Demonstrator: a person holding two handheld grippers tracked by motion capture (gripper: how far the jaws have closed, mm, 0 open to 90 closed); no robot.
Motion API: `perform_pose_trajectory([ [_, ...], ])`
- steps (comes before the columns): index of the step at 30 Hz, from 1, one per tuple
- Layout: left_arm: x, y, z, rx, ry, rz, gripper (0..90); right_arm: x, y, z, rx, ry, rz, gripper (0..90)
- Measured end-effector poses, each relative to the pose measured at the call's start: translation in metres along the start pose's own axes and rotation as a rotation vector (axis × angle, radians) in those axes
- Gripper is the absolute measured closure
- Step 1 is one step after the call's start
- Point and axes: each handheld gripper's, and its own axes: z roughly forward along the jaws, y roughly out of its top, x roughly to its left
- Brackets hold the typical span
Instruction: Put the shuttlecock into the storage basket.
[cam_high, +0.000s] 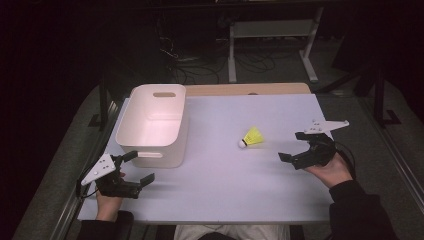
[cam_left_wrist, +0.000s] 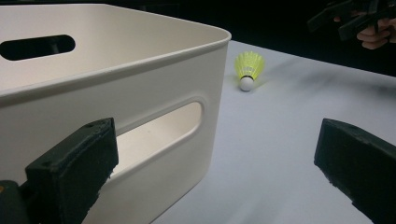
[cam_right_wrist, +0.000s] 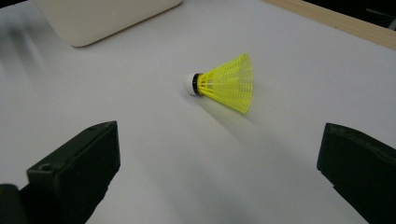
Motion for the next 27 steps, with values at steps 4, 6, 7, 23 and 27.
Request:
perform_pose_trajectory([
  [4, 0.0, 0.0, 0.0, 0.002, -0.001, 0.001, 0.0, -0.001, 0.005, 0.002, 0.009, 0.002, -0.013, 0.0],
  [6, 0.0, 0.0, 0.0, 0.002, 0.0, 0.001, 0.0, 0.0, 0.007, 0.002, 0.011, 0.003, -0.014, 0.0],
  [7, 0.0, 0.0, 0.0, 0.001, -0.001, 0.001, 0.0, 0.0, 0.008, 0.003, 0.014, 0.005, -0.018, 0.0],
  [23, 0.0, 0.0, 0.0, 0.002, 0.0, 0.001, 0.0, -0.007, 0.022, 0.016, 0.049, 0.018, -0.033, 0.0],
  [27, 0.0, 0.0, 0.0, 0.001, 0.0, 0.001, 0.0, -0.008, 0.025, 0.019, 0.059, 0.02, -0.039, 0.0],
])
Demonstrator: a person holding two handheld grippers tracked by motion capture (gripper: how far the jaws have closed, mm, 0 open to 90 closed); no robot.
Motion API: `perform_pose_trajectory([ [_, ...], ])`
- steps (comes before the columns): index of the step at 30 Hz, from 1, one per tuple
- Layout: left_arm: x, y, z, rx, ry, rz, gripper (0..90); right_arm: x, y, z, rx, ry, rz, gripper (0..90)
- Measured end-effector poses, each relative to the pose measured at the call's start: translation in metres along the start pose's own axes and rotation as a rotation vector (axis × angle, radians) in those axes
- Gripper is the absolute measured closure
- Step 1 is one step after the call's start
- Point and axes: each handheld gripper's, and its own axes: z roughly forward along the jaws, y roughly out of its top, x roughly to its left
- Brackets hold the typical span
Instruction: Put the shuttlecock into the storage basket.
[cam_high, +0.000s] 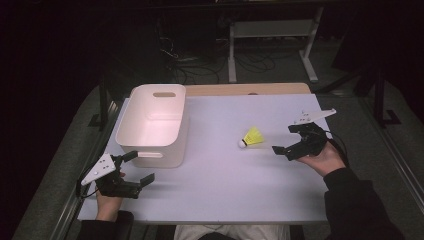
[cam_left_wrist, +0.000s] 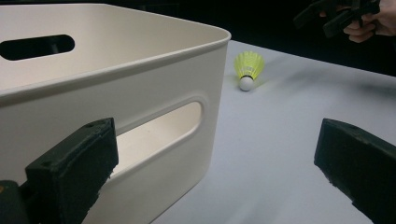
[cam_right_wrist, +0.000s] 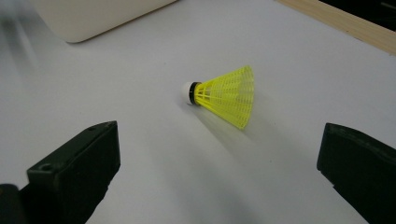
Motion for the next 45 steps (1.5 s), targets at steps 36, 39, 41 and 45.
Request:
perform_pose_trajectory([
  [36, 0.0, 0.0, -0.001, -0.003, -0.002, 0.003, 0.0, -0.023, 0.009, 0.029, 0.059, 0.02, 0.01, 11.3],
  [39, 0.0, 0.0, -0.001, -0.003, -0.002, 0.003, 0.0, -0.024, 0.009, 0.031, 0.064, 0.022, 0.008, 13.1],
  [41, 0.0, 0.0, -0.001, -0.003, -0.002, 0.003, 0.0, -0.025, 0.008, 0.033, 0.074, 0.03, 0.011, 15.7],
  [45, 0.0, 0.0, 0.0, -0.001, -0.002, 0.003, 0.0, -0.027, 0.007, 0.039, 0.104, 0.078, 0.025, 26.7],
])
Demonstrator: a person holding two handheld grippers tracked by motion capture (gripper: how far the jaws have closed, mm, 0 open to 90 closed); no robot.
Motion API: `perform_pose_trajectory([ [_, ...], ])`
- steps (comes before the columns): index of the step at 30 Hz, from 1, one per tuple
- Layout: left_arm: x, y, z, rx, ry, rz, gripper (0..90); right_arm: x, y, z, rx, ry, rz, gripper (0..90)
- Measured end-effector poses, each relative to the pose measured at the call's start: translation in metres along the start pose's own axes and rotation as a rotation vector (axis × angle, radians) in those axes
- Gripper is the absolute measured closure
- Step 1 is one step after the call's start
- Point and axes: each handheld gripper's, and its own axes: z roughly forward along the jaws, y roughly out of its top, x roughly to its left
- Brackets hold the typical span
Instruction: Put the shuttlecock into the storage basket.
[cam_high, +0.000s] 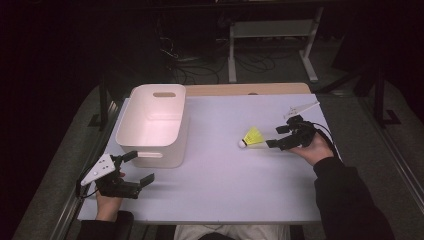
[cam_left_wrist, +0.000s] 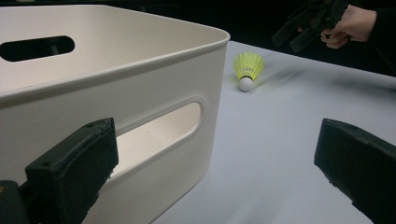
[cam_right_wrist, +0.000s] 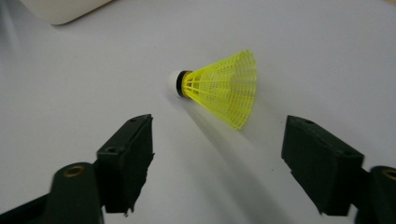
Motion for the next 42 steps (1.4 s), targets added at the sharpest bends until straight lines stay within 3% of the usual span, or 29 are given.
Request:
perform_pose_trajectory([
  [4, 0.0, 0.0, 0.0, 0.0, 0.0, 0.001, 0.0, -0.001, 0.0, 0.003, 0.003, 0.009, 0.005, 31.0],
  [9, 0.0, 0.0, 0.0, 0.0, -0.001, 0.0, 0.0, -0.003, 0.0, 0.006, 0.008, 0.017, 0.007, 43.5],
  [11, 0.0, 0.0, 0.0, -0.001, 0.0, 0.002, 0.0, -0.003, 0.0, 0.007, 0.01, 0.019, 0.004, 55.0],
  [12, 0.0, 0.0, 0.0, -0.001, 0.0, 0.002, 0.0, -0.003, 0.0, 0.007, 0.01, 0.019, 0.004, 55.0],
  [13, 0.0, 0.0, 0.0, 0.0, -0.001, 0.002, 0.0, -0.004, -0.001, 0.007, 0.004, 0.033, 0.002, 64.2],
  [14, 0.0, 0.0, 0.0, 0.0, -0.001, 0.002, 0.0, -0.004, -0.001, 0.007, 0.004, 0.033, 0.002, 64.2],
  [16, 0.0, 0.0, 0.0, 0.001, -0.001, 0.002, 0.0, -0.005, -0.001, 0.007, 0.003, 0.045, 0.0, 74.7],
  [21, 0.0, 0.0, 0.0, 0.001, -0.001, 0.002, 0.0, -0.006, 0.0, 0.012, 0.024, 0.054, 0.009, 87.4],
  [29, 0.0, 0.0, -0.001, 0.0, -0.001, 0.002, 0.0, -0.009, -0.001, 0.025, 0.084, 0.061, 0.035, 88.7],
  [42, 0.0, 0.0, -0.001, -0.002, -0.002, 0.001, 0.0, -0.013, -0.004, 0.04, 0.124, 0.071, 0.054, 88.8],
])
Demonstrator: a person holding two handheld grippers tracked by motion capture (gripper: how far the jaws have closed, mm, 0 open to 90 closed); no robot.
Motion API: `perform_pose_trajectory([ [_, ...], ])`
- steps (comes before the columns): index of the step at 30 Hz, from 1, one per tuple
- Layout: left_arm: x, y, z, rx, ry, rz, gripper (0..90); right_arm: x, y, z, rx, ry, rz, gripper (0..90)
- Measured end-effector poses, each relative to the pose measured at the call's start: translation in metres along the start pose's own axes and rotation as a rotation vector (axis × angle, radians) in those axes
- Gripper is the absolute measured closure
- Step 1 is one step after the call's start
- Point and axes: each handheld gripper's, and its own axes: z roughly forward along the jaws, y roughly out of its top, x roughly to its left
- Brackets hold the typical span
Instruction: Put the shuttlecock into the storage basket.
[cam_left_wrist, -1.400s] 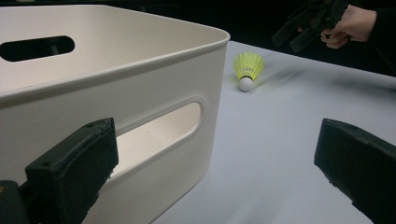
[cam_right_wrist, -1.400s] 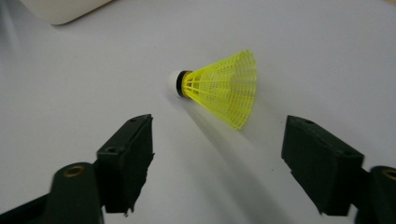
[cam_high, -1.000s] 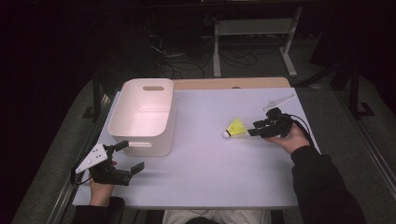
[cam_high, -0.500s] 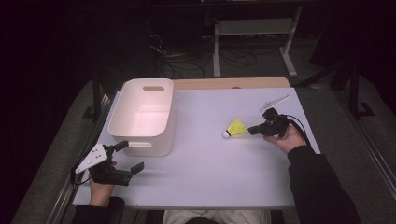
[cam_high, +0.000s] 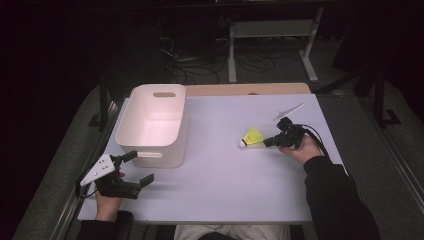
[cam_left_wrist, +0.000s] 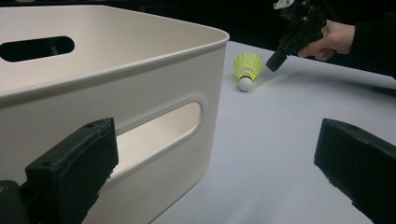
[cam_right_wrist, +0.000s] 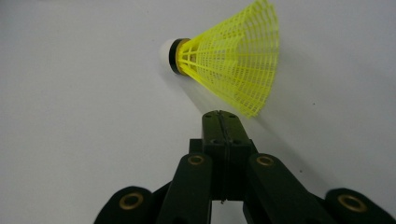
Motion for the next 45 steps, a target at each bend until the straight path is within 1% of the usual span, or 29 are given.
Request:
perform_pose_trajectory([
  [5, 0.0, 0.0, 0.0, 0.001, 0.0, 0.0, 0.0, -0.002, 0.0, 0.005, 0.017, 0.001, 0.005, 88.8],
  [10, 0.0, 0.0, 0.0, 0.001, 0.001, 0.001, 0.0, -0.005, 0.0, 0.009, 0.02, -0.006, 0.016, 88.8],
  [15, 0.0, 0.0, 0.0, 0.002, -0.001, 0.0, 0.0, -0.006, 0.003, 0.015, 0.006, -0.031, 0.013, 88.8],
  [18, 0.0, 0.0, 0.0, 0.001, -0.001, 0.001, 0.0, -0.007, 0.006, 0.018, -0.001, -0.038, 0.014, 88.8],
  [23, 0.0, 0.0, 0.0, 0.001, -0.001, 0.001, 0.0, -0.008, 0.011, 0.024, 0.013, -0.047, 0.016, 88.8],
  [28, 0.0, 0.0, 0.0, 0.001, -0.002, 0.002, 0.0, -0.01, 0.017, 0.026, -0.015, -0.054, 0.029, 88.8],
  [31, 0.0, 0.0, 0.0, 0.0, -0.003, 0.0, 0.0, -0.011, 0.02, 0.028, -0.017, -0.061, 0.032, 88.8],
  [34, 0.0, 0.0, 0.0, 0.0, -0.003, 0.001, 0.0, -0.013, 0.023, 0.03, -0.02, -0.061, 0.043, 88.8],
  [38, 0.0, 0.0, 0.0, 0.0, -0.004, 0.0, 0.0, -0.017, 0.027, 0.031, -0.015, -0.049, 0.057, 88.8],
  [41, 0.0, 0.0, 0.0, -0.001, -0.005, 0.0, 0.0, -0.02, 0.031, 0.031, -0.012, -0.047, 0.057, 88.8],
  [45, 0.0, 0.0, 0.0, 0.0, -0.005, 0.0, 0.0, -0.023, 0.034, 0.032, -0.013, -0.043, 0.069, 88.8],
])
